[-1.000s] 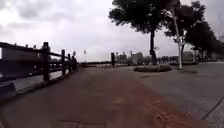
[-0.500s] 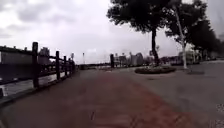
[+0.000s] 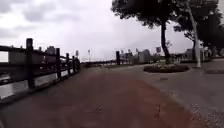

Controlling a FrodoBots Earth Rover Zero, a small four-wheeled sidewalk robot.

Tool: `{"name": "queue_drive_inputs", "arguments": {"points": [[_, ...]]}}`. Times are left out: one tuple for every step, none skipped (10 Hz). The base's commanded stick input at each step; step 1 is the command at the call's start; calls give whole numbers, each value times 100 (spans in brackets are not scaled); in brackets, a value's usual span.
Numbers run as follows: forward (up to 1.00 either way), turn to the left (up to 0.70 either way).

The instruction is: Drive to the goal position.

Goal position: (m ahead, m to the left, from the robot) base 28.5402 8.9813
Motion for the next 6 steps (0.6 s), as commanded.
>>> {"name": "queue_drive_inputs", "arguments": {"points": [[100,0],[100,0],[100,28],[100,40],[100,40],[100,40]]}}
